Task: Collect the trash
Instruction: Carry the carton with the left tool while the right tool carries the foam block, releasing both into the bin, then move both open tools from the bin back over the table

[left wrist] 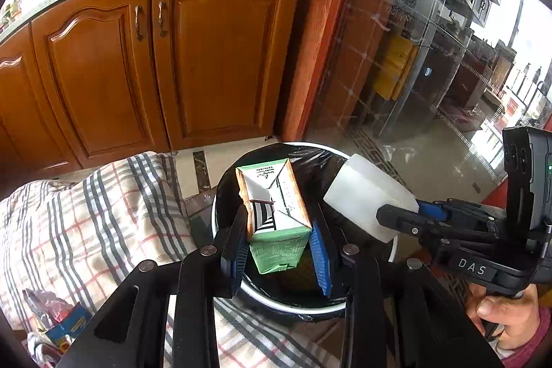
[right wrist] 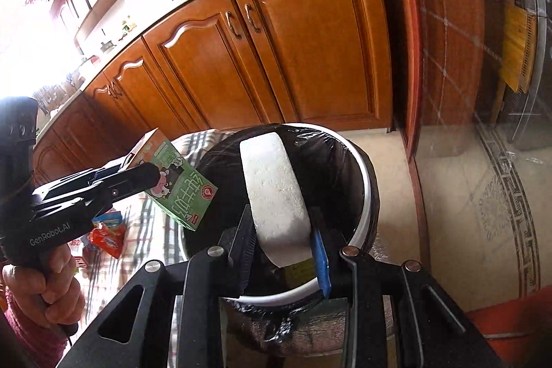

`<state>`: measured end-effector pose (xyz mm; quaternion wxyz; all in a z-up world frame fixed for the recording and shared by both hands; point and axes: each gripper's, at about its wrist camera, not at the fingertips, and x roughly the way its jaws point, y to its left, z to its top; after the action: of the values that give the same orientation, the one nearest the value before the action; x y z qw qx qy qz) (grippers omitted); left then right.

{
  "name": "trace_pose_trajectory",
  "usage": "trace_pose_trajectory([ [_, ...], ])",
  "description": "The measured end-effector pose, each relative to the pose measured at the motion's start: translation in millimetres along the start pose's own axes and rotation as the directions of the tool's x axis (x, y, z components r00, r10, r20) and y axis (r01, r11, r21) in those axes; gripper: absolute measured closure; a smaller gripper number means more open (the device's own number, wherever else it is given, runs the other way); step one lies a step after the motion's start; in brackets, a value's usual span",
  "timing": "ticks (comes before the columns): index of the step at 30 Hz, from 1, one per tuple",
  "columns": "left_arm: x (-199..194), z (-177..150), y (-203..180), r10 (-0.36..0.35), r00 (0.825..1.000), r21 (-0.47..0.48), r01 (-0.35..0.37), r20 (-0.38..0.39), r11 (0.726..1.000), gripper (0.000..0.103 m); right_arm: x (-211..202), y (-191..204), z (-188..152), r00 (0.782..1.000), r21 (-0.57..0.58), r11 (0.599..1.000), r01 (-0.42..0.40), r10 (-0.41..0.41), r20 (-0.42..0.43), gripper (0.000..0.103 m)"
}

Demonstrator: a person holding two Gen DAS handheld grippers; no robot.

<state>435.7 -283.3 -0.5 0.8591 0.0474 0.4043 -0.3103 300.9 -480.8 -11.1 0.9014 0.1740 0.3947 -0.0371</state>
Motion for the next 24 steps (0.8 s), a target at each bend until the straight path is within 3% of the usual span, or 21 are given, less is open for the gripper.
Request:
trace_pose_trajectory([
  [16, 39.7, 0.7, -5.7, 0.012, 0.998, -0.008, -0.012, -0.069, 1.0, 0.071, 27.9, -8.5, 4.2, 0.999, -0.004, 1.0, 0.002, -0.002, -0.054, 0.072],
  [24, 26.4, -3.2, -2.4, 0.007, 0.998, -0.024, -0.008, -0.059, 1.0, 0.064, 24.4, -8.8, 5.4, 0.999, 0.016, 1.0, 0.008, -0.007, -0.051, 0.06],
])
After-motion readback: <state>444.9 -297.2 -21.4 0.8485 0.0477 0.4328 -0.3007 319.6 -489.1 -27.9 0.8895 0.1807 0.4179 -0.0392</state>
